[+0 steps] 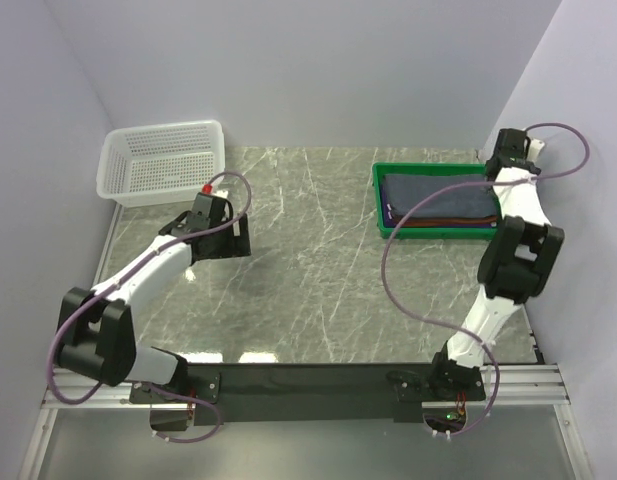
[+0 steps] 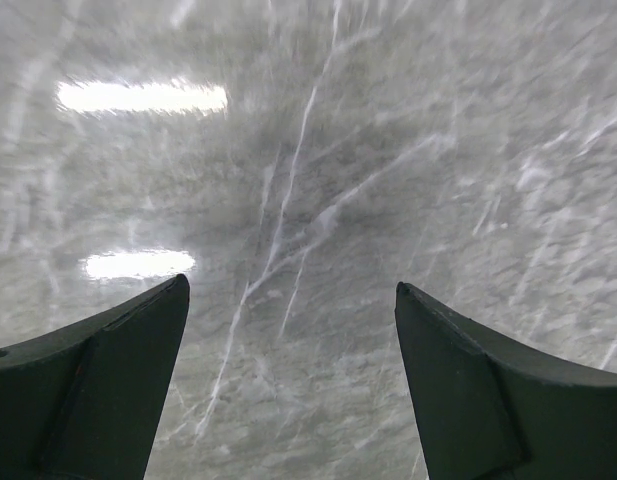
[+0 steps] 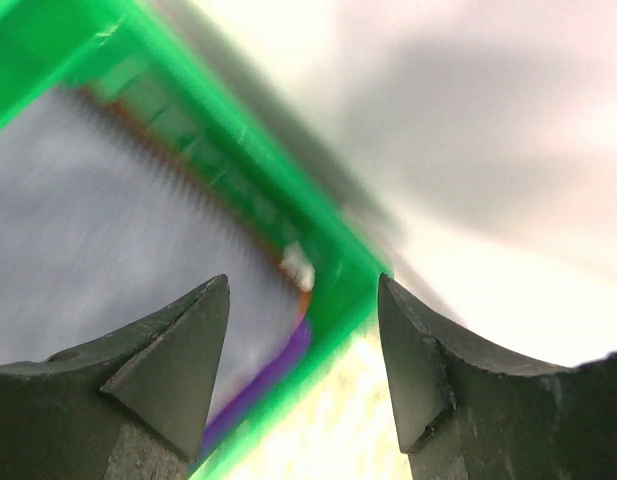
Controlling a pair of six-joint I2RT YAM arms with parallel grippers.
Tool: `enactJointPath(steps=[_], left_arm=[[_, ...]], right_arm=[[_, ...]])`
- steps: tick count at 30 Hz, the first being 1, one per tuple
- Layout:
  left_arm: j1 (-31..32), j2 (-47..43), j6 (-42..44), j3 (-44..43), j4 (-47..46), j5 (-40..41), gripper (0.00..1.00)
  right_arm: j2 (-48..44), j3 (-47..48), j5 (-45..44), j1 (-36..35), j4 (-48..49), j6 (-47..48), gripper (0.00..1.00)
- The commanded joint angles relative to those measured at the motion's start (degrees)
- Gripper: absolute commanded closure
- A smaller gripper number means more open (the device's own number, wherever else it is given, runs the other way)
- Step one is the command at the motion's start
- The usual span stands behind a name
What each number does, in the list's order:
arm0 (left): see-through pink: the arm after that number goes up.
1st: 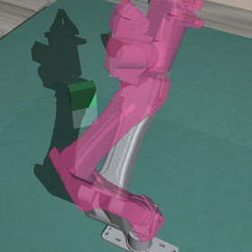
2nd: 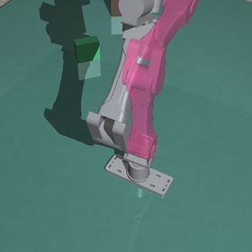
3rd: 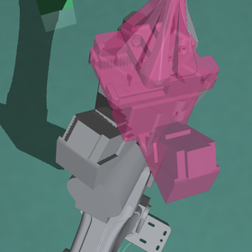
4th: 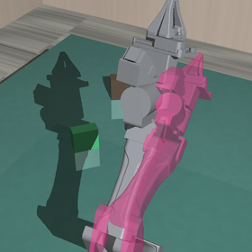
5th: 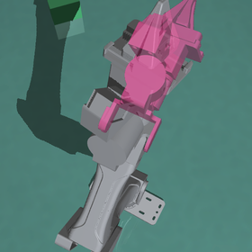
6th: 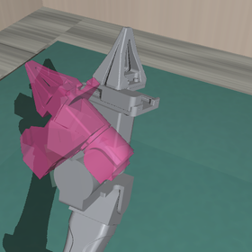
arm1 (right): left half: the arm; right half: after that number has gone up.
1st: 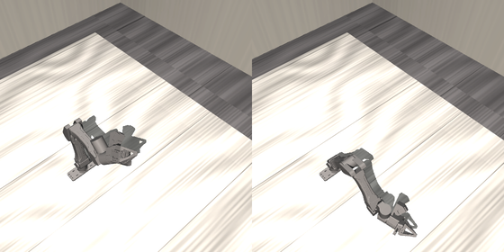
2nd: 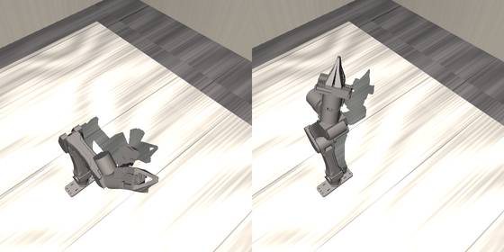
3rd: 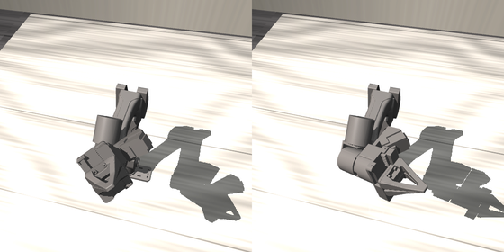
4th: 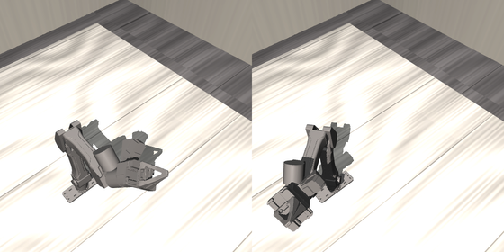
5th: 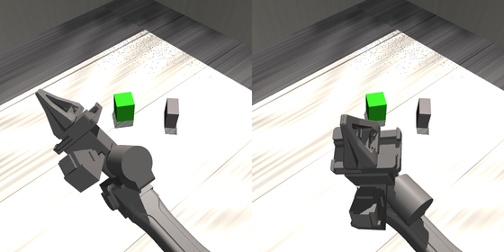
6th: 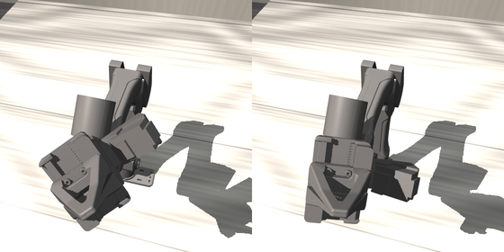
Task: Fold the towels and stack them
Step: Neatly place the folded towel into the bin
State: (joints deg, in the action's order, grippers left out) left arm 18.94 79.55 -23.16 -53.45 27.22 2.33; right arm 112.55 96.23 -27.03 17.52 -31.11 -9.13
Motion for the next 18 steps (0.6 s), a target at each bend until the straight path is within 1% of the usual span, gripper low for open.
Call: enactJointPath(steps=[1, 2, 3, 5, 6, 7, 8, 9, 10, 11, 12, 14, 15, 16, 17, 18], left_arm=[[-0.3, -7.4, 0.6, -0.4, -2.8, 3.5, 0.1], [-0.2, -10.6, 0.3, -0.3, -2.8, 4.5, 0.1], [-0.2, -12.5, 0.0, -0.4, -2.6, 5.4, 0.09], [-0.2, -16.2, -1.2, -0.9, -1.9, 8.5, 0.08], [-0.2, -20.3, -1.5, -1.1, -1.5, 9.9, 0.07], [-0.2, -22.5, -2.1, -1.7, -1.0, 11.1, 0.06], [-0.2, -24.5, -2.3, -1.8, 0.4, 14.2, 0.06], [-0.2, -28.9, -2.6, -2.4, 1.1, 15.8, 0.03], [-0.2, -31.2, -3.6, -2.4, 1.7, 17.5, 0.01], [-0.2, -33.3, -4.0, -2.5, 2.3, 19.2, 0.0], [-0.2, -37.9, -4.3, -2.6, 3.2, 21.6, 0.01], [-0.2, -42.4, -5.5, -3.1, 4.3, 24.0, 0.01], [-0.2, -46.6, -5.9, -3.1, 5.2, 26.5, 0.01], [-0.2, -48.7, -6.9, -3.2, 5.6, 27.5, 0.01], [-0.3, -52.8, -7.5, -3.1, 6.0, 28.6, 0.01], [-0.2, -54.9, -8.6, -2.3, 6.3, 30.8, 0.01]], right_arm=[[-15.4, -5.2, 8.9, -0.3, 3.0, -6.3, 0.32], [-20.8, -8.0, 10.3, -0.6, 3.2, -7.3, 0.32], [-23.7, -9.5, 13.8, -0.6, 3.3, -7.6, 0.32], [-29.4, -12.0, 16.4, -0.6, 2.5, -8.2, 0.31], [-35.0, -14.8, 17.6, -0.6, 2.5, -8.2, 0.31], [-37.8, -16.1, 19.7, -0.6, 2.2, -8.4, 0.3], [-40.8, -18.6, 20.4, -0.6, 1.2, -8.3, 0.3], [-46.9, -20.2, 20.3, -0.6, 1.1, -8.7, 0.3], [-50.6, -22.3, 20.5, -0.7, 1.6, -9.5, 0.27], [-54.4, -24.9, 21.0, -1.0, 3.9, -11.2, 0.26], [-62.4, -29.9, 21.3, -1.0, 5.0, -12.6, 0.25], [-69.1, -33.3, 23.8, -1.0, 5.9, -15.7, 0.2], [-74.5, -35.4, 24.6, -1.0, 5.8, -16.5, 0.19], [-76.9, -36.4, 25.6, -1.0, 6.1, -17.1, 0.19], [-79.0, -37.5, 26.8, -1.0, 5.6, -17.5, 0.19], [-82.6, -37.7, 26.9, -1.1, 4.8, -17.5, 0.16]])
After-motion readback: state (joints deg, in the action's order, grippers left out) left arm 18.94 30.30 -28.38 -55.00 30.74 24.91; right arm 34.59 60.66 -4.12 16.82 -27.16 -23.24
